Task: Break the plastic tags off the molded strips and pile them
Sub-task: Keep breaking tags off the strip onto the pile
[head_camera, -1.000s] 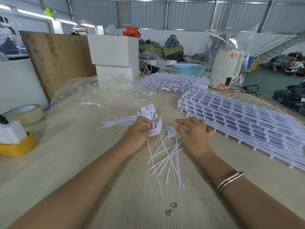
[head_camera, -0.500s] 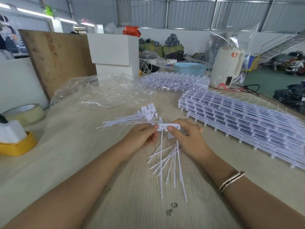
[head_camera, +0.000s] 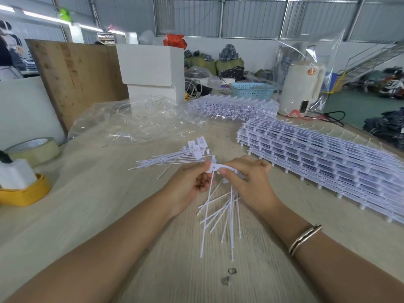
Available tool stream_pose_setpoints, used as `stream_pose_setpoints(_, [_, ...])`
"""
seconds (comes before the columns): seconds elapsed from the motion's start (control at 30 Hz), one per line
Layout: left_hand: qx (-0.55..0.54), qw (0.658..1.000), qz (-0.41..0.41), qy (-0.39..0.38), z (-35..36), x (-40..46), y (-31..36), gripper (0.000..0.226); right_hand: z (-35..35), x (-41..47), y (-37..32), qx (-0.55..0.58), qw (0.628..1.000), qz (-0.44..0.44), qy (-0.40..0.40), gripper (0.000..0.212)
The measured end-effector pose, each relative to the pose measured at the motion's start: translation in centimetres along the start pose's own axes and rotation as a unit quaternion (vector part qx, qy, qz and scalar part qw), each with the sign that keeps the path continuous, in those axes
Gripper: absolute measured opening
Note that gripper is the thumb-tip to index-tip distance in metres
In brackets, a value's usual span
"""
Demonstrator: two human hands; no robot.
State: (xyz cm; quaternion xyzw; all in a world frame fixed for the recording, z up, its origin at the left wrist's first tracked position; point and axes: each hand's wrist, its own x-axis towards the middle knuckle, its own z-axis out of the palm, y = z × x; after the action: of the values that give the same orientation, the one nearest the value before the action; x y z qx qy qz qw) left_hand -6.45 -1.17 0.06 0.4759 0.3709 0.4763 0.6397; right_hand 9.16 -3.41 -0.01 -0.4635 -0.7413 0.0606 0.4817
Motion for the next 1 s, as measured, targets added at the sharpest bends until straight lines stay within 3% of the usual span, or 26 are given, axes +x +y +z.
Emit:
stream_pose_setpoints(0.1, [-0.139,0.987,-0.064,0.041,-0.4,0.3,0.6,0.021,0.0,-0.1,0.1,-0.018,0.999,-0.018,0.044,0.017])
stream_pose_setpoints(0.17, [-0.145,0.986,-0.054,0.064,-1.4,0.6,1.0,0.021,-0.1,-0.1,0.2,0.019,0.998,0.017,0.063,0.018])
stream_pose_setpoints(0.27, [0.098,0.992,0.029,0.079,-2.3,0.9,1.0,0.028,-0.2,0.2,1.0,0.056,0.991,0.103,0.070,0.023])
stream_pose_setpoints(0.33, [0.265,0.955,0.092,0.101,-2.1,1.0,0.6,0.035,-0.3,0.5,1.7,0.010,0.988,0.137,0.064,0.020])
stream_pose_setpoints(0.4, [0.358,0.916,0.142,0.110,-1.5,1.5,0.1,0.040,-0.4,0.9,2.5,-0.054,0.985,0.158,0.044,0.020])
stream_pose_setpoints(0.47, [0.404,0.893,0.166,0.109,-0.5,2.0,-0.4,0.043,-0.3,1.1,3.3,-0.120,0.974,0.192,0.018,0.019])
stream_pose_setpoints(0.57, [0.427,0.884,0.161,0.099,0.5,2.4,-1.0,0.041,-0.2,1.1,4.0,-0.186,0.953,0.239,-0.017,0.040])
stream_pose_setpoints(0.67, [0.460,0.868,0.143,0.121,0.1,1.9,-0.8,0.042,-0.6,1.2,3.7,-0.157,0.962,0.221,0.028,0.036])
stream_pose_setpoints(0.77, [0.555,0.809,0.128,0.146,-0.6,0.7,-0.5,0.049,-2.3,1.2,3.5,-0.148,0.967,0.197,0.066,0.038])
stream_pose_setpoints(0.87, [0.685,0.718,0.066,0.102,-0.7,-0.4,0.1,0.076,-4.9,1.0,2.8,-0.166,0.951,0.255,-0.048,0.060])
stream_pose_setpoints(0.93, [0.721,0.688,0.045,0.063,-0.1,-0.8,0.1,0.087,-5.7,0.7,2.0,-0.211,0.921,0.261,-0.200,0.050])
stream_pose_setpoints(1.0, [0.732,0.677,0.058,0.048,1.0,-1.0,-0.2,0.081,-5.0,0.4,1.0,-0.184,0.914,0.225,-0.283,0.038])
